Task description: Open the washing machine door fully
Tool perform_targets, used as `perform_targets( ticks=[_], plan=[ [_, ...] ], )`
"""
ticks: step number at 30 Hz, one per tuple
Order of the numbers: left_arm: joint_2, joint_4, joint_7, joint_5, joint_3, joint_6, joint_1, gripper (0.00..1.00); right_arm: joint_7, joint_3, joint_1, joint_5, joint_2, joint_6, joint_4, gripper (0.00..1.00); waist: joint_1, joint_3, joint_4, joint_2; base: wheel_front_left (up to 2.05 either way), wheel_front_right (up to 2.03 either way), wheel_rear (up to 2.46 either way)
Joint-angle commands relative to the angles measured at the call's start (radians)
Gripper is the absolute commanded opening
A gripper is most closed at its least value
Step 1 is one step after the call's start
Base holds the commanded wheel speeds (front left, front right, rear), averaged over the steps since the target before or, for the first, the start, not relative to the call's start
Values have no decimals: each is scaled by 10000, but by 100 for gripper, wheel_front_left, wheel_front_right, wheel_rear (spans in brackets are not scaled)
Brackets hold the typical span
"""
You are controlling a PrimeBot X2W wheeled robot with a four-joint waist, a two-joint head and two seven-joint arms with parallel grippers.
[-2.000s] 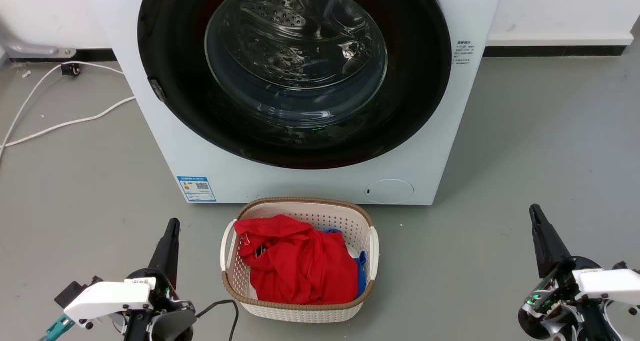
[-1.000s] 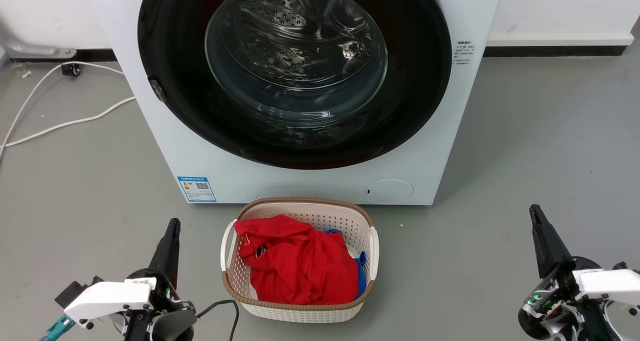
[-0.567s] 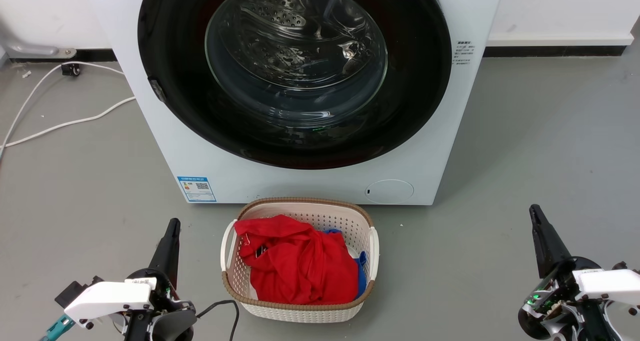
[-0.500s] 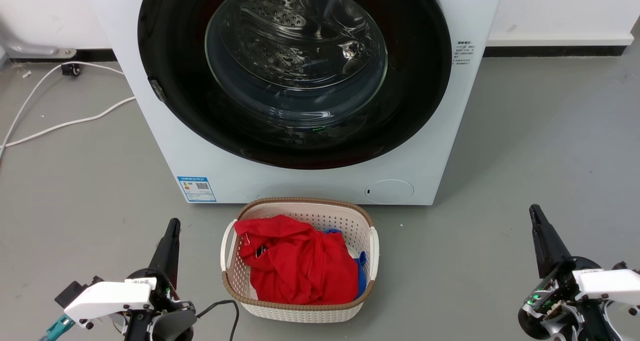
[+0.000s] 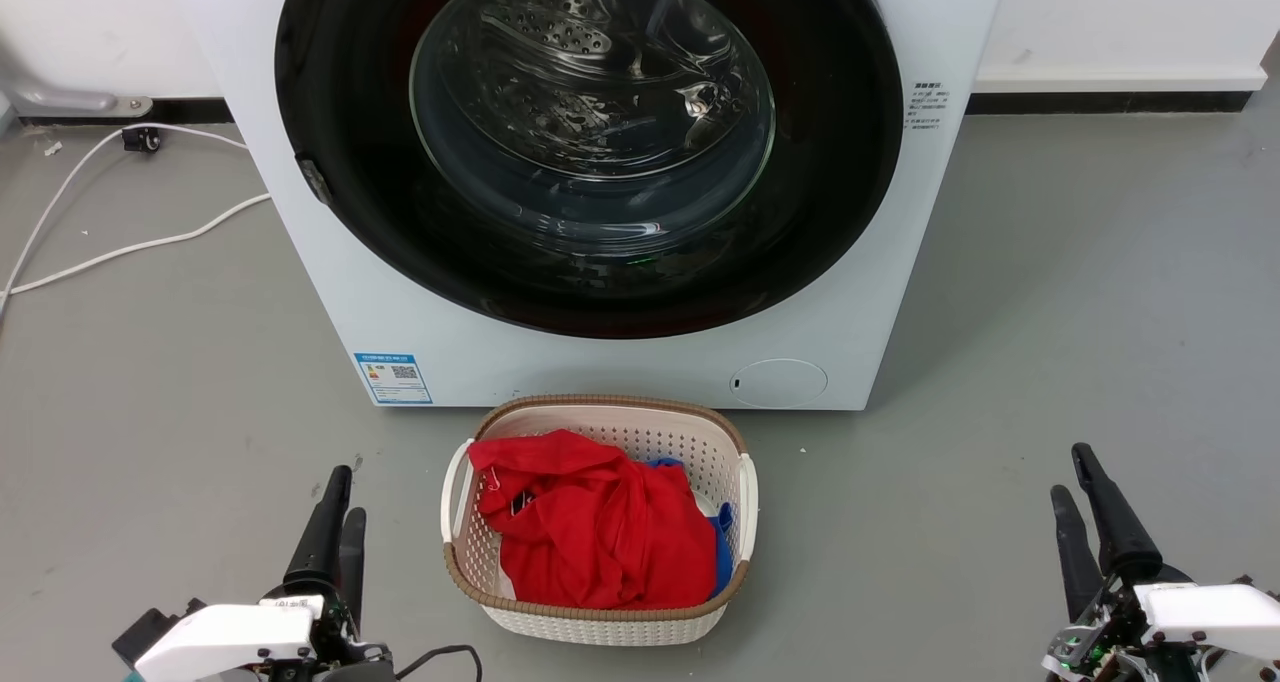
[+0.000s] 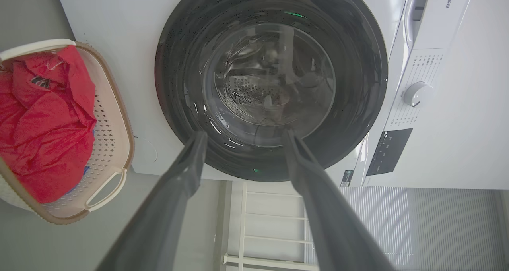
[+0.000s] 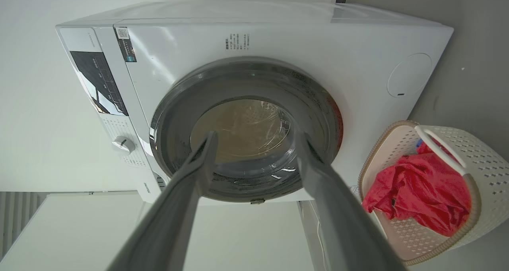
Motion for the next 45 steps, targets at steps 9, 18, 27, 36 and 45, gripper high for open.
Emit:
perform_targets(
  ticks=[9, 18, 27, 36, 45],
  plan=[
    [37, -1291, -683, 3094, 14, 790, 48, 100, -700, -188, 107, -3394, -33, 16, -1321, 100, 0, 30, 32, 0, 0, 0, 0],
    [57, -1850, -1052, 5476, -440, 1350, 220, 100, -1068, 45, 324, -5996, -35, 17, -2173, 100, 0, 46, 63, 0, 0, 0, 0],
    [397, -1952, -1382, 7436, -1025, 2108, 391, 100, -1404, 323, 606, -8381, -37, 19, -2508, 100, 0, 50, 77, 0, 0, 0, 0],
    [800, -2107, -1692, 8653, -1734, 2744, 466, 100, -1709, 264, 819, -9736, -39, 20, -2611, 100, 0, 46, 92, 0, 0, 0, 0],
    [1266, -2383, -2053, 9928, -2469, 3274, 576, 100, -2073, 276, 1096, -11144, -42, 21, -2874, 100, 0, 23, 121, 0, 0, 0, 0]
  ],
)
